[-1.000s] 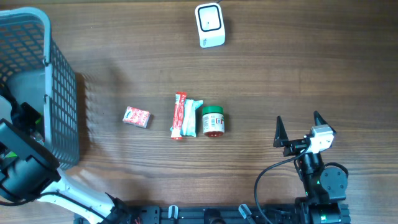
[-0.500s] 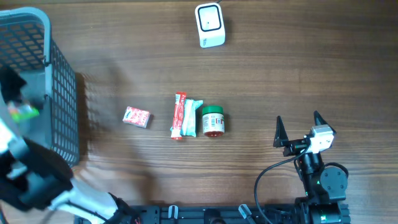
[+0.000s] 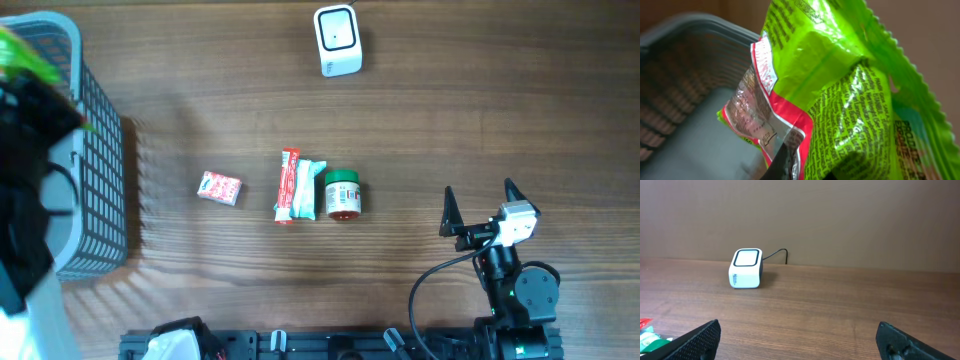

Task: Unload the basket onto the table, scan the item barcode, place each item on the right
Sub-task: 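Grasp the green snack bag with the left gripper and lift it out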

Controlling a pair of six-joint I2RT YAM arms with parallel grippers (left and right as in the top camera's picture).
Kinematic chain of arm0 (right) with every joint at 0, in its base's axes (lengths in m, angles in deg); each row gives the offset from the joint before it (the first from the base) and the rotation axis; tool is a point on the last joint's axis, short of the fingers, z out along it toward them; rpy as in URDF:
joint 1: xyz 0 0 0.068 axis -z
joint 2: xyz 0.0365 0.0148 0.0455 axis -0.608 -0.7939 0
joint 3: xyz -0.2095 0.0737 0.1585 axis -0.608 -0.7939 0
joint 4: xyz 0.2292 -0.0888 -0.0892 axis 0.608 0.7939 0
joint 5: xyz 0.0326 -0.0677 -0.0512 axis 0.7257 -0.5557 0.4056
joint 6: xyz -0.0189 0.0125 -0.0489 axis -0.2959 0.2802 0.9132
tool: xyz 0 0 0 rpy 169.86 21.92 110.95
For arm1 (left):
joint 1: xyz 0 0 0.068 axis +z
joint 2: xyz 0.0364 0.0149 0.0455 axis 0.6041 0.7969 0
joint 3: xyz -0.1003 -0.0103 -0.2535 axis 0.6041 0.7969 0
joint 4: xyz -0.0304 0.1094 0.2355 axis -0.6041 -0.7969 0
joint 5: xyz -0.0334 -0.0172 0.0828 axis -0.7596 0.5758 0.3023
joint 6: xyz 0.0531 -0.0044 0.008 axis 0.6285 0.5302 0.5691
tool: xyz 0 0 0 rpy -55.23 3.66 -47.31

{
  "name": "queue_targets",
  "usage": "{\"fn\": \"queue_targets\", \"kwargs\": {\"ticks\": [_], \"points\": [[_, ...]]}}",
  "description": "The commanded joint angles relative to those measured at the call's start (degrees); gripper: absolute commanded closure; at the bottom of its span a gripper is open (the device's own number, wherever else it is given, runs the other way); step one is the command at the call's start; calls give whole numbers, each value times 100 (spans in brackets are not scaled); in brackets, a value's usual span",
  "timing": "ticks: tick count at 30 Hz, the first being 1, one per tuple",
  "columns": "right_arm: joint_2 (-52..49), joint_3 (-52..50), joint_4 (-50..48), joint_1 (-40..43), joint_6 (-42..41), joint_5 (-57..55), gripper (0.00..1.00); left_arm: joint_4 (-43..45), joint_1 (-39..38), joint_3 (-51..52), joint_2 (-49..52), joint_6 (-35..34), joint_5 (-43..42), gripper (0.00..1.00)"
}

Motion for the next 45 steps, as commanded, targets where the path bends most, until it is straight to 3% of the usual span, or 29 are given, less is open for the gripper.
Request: {"fn": "queue_targets", "kwargs": {"ticks": [1,9,17,21,33,40,45], "points": [[35,-7,-15,24,-57,-55,0,-535,-949,-42,2,-483,-170,96],[35,-7,-15,24,-59,-55,0,-1403,-2002,1019,706,-791,-85,96],[35,-7,-15,24,-57,-55,0,-382,-2006,2643,1786,-1058,-223,96],[35,-7,-15,24,-59,-52,0,136,-1873,3012,2105,-1097,-876,96],[35,-7,-15,24,-42,-55,0,293,-811,3401,2608,-699,-1012,96],[35,-7,-15,24,-44,-55,0,590,-702,3650,2804,-621,-1104,96],[35,-7,-15,24,-44,-55,0,1036,-702,3960,2817,-592,-1926,96]]}}
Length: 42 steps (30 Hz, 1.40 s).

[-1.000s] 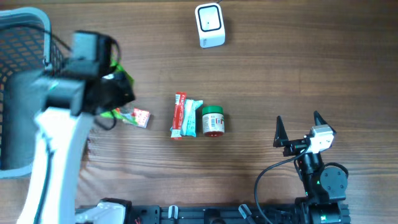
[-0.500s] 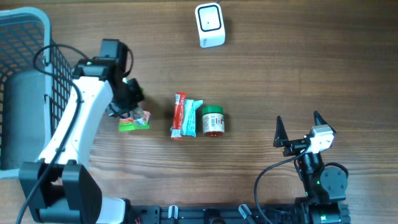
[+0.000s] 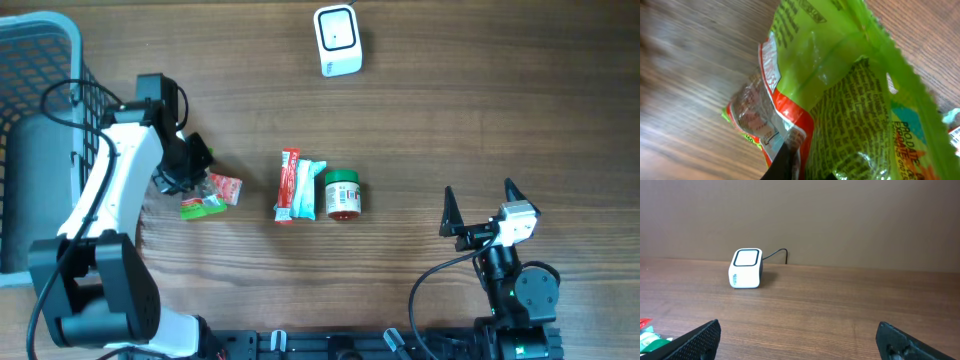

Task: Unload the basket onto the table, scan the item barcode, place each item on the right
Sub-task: 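Grasp the green snack bag with the left gripper and lift it out, then lower the green snack bag onto the table beside the red packages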

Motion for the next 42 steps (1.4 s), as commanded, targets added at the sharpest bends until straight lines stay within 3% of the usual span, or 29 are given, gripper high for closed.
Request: {"fn": "queue_targets", "kwargs": {"ticks": [1,6,20,30,38,40,42], "points": [[35,-7,-17,24,-46,-55,0,271,24,175,81,190,-1150,96],[35,-7,-17,24,-44,-55,0,603,-22,175,81,391,-2507,96],[35,-7,-17,24,-46,-55,0,1517,-540,81,35,675,-2531,96],[35,-7,-17,24,-44,-55,0,522,-544,-481,-400,498,-208,96],[35,-7,-17,24,-46,-55,0,741,-769,221,-44,498,79,95],[35,-7,-17,24,-46,-55,1,927,-855,396,61,503,79,85],[35,-7,-17,24,-44,-55,0,964,-881,413,103,522,79,41]]}}
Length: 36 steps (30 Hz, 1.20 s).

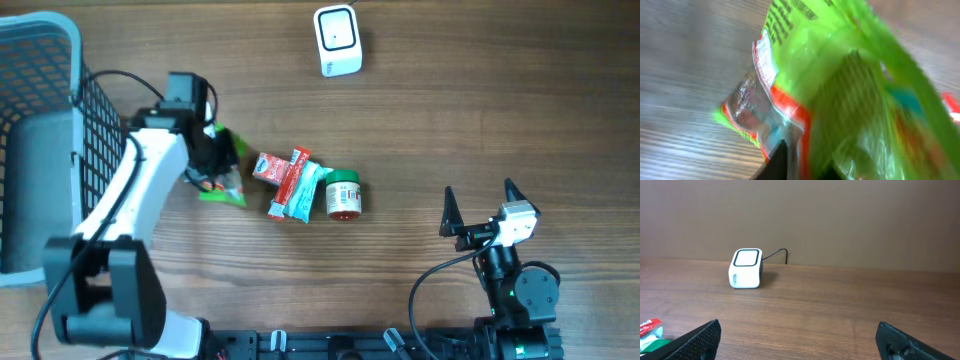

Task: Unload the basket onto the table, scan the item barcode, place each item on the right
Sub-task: 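Lower the green snack bag onto the table beside the red packages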

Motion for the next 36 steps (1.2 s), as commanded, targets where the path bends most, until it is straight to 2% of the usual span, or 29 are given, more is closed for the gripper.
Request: {"fn": "queue_targets", "kwargs": {"ticks": [1,2,3,6,9,10,12,15,20,22,23,24,27,34,36], "points": [[35,-7,-15,24,-46,-55,0,90,-107,149,153,0,142,32],[35,-7,-15,24,-46,-55,0,79,-85,90,133,2,168,13],[35,-7,-15,24,-46,-55,0,68,-61,17,131,4,221,6],[35,-7,-15,24,-46,-55,0,-181,52,-450,90,-4,372,4],[35,-7,-15,24,-46,-55,0,-426,85,-826,55,-9,343,13],[35,-7,-15,24,-46,-55,0,-437,70,-852,46,-9,293,26],[35,-7,-15,24,-48,-55,0,-446,37,-846,55,-7,131,96],[35,-7,-15,24,-44,-55,0,-420,-76,-719,96,9,-157,96],[35,-7,-15,24,-46,-55,0,-352,-407,-463,166,326,-168,94],[35,-7,-15,24,-46,-55,0,-308,-514,-431,208,457,-166,55],[35,-7,-15,24,-46,-55,0,-278,-573,-422,238,507,-151,50],[35,-7,-15,24,-46,-55,0,-223,-629,-398,267,616,-114,50],[35,-7,-15,24,-44,-55,0,-138,-719,-315,380,616,162,62],[35,-7,-15,24,-44,-55,0,144,-745,-173,800,619,358,65],[35,-7,-15,24,-46,-55,0,227,-743,-173,850,616,544,96]]}}
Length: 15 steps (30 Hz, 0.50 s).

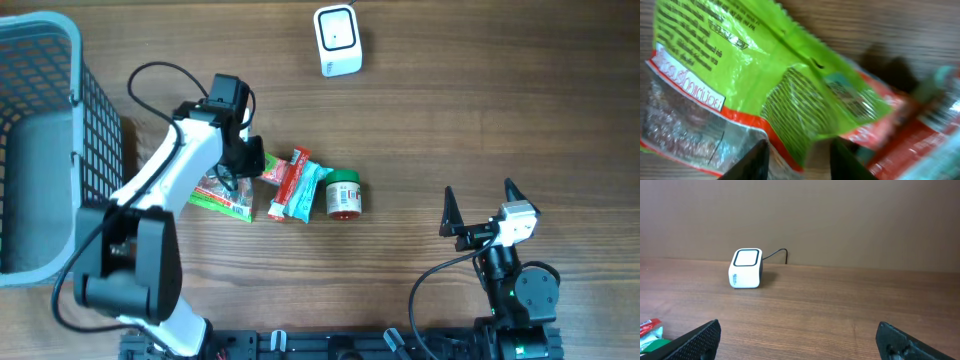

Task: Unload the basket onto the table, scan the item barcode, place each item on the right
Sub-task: 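Lower the green snack bag onto the table beside the red packages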

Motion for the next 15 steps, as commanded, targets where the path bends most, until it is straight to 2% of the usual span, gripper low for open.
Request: {"fn": "queue_targets", "kwargs": {"ticks": [1,3,8,10,15], "points": [[35,-7,-15,24,-44,-55,0,173,-9,66,153,122,433,96],[35,-7,-15,24,-46,-55,0,223,0,15,129,-42,608,96],[35,-7,-15,24,-46,-55,0,188,166,-173,28,-999,697,96],[35,-7,-15,24,-44,-55,0,188,190,-173,24,-1104,699,96],[35,-7,-15,24,-46,-55,0,319,190,-173,42,-1137,693,87]]}}
